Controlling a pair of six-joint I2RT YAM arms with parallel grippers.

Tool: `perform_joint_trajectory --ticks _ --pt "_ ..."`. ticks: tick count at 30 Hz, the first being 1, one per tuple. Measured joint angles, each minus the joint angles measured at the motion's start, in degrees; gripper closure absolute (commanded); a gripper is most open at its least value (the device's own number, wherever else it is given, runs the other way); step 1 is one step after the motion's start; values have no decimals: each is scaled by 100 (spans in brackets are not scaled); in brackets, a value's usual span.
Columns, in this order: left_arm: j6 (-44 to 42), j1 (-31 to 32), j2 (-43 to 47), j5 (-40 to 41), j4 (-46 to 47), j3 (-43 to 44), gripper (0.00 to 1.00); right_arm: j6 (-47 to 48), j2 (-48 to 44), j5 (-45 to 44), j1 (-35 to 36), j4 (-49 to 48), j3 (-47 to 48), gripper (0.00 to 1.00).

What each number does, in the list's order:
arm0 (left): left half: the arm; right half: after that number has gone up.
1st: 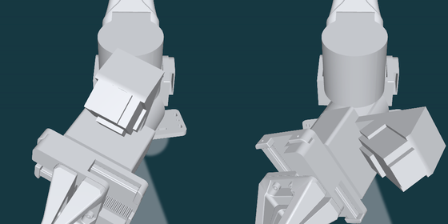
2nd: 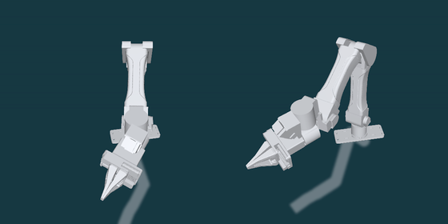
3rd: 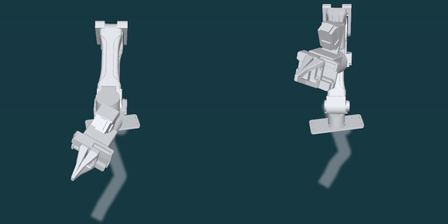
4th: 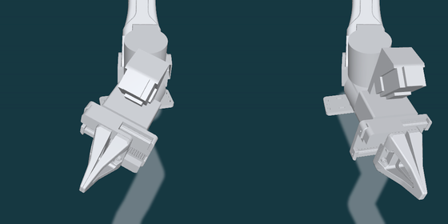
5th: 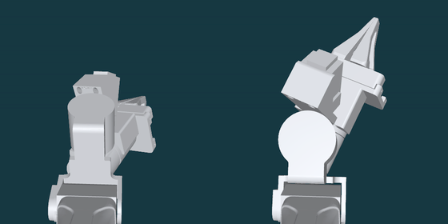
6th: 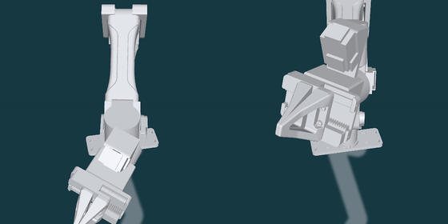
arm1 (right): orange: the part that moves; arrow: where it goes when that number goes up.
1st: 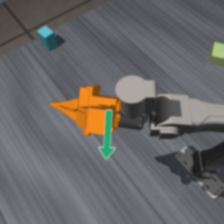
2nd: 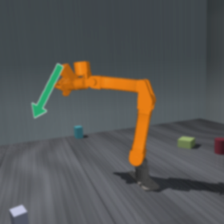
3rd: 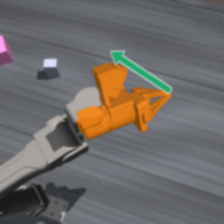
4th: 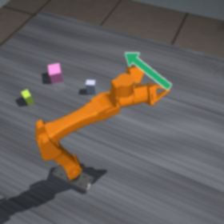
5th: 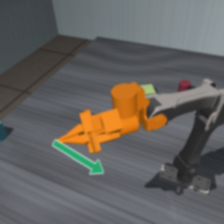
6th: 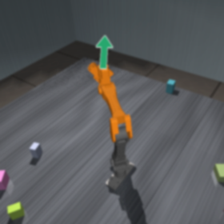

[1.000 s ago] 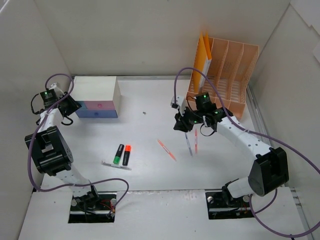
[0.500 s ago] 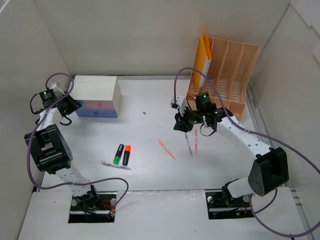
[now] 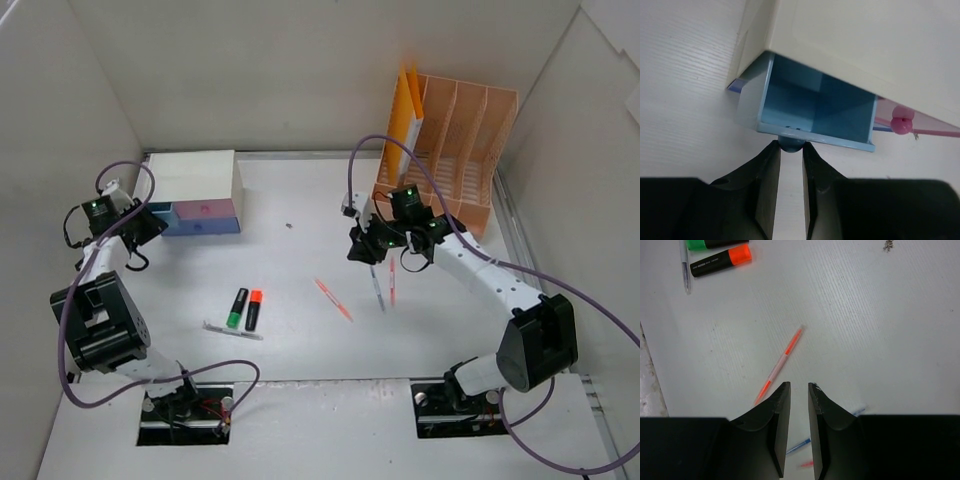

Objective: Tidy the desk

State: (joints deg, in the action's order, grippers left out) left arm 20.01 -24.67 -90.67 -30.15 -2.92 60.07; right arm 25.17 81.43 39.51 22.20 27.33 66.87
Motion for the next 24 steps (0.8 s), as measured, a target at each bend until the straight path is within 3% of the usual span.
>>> perform_joint_trajectory --ticks 13,21,23,24 --pt "7 -4 1513 240 -387 -1156 97 39 2 22 26 4 0 79" --pt "55 -2 1799 304 -671 -1410 95 39 4 55 70 4 0 75" --pt "59 -4 1825 326 -734 -1410 83 42 4 63 76 4 0 72" --pt "63 -4 1834 332 -765 -1410 73 42 4 66 76 4 0 71"
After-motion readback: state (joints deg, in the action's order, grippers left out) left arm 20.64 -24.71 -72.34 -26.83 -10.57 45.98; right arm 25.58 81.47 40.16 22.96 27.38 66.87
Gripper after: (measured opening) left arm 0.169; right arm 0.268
